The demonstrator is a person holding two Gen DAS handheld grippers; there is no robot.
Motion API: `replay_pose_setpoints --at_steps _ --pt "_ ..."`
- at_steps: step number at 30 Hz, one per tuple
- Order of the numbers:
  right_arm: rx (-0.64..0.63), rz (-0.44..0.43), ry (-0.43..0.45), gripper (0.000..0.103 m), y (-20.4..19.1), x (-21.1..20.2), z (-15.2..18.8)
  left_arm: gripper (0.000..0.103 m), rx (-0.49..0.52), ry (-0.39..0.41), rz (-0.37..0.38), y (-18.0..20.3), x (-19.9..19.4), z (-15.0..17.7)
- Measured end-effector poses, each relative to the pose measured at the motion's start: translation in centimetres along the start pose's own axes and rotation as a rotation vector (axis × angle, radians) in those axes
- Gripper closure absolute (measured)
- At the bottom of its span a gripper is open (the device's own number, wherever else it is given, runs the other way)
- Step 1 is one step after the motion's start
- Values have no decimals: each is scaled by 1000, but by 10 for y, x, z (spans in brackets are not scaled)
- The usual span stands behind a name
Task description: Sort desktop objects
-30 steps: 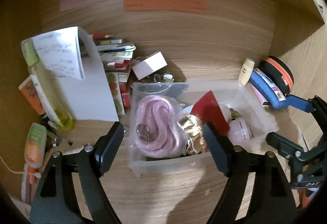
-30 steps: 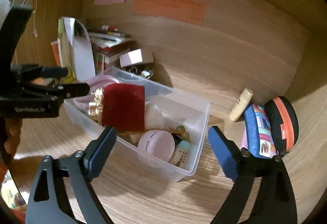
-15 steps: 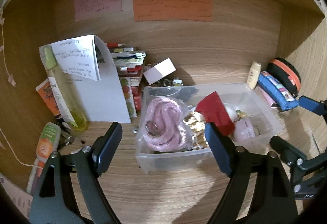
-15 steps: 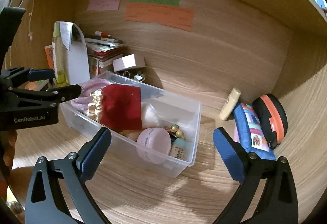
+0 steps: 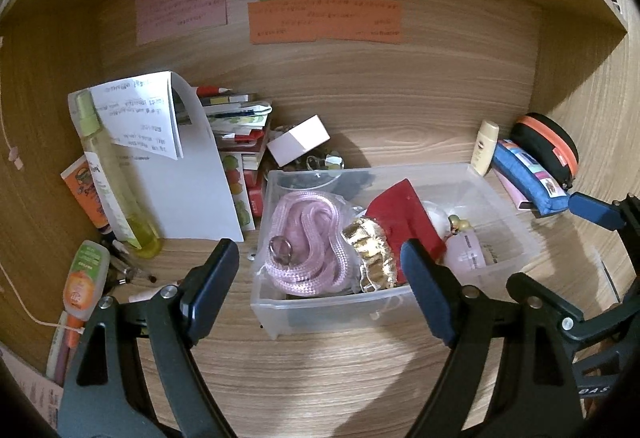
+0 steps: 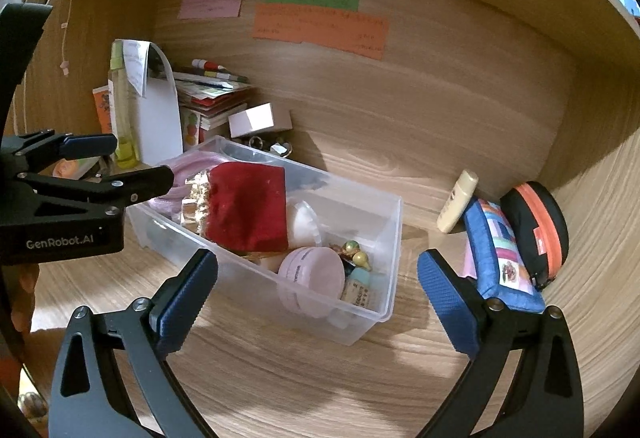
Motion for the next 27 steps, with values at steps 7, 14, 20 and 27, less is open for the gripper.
replay_pose_setpoints --at_steps 7,14,20,27 --pt "30 4 -12 3 6 2 2 20 1 -2 3 0 1 0" --pt "42 3 -8 3 9 2 1 13 7 -9 11 3 2 1" --pt "49 11 -11 3 13 2 2 12 22 -11 18 6 1 2" --pt "80 9 -9 3 20 2 2 5 22 -15 35 10 1 2"
Point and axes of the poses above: each gripper's, at about its wrist camera, not at the fingertips, and x roughly the way its jaws point, y to its right, z to its underside, the point moved 6 cm from there along x, roughly the way its jaws point, and after that the axes turned 13 degrees about y, right-handed, at the moved point
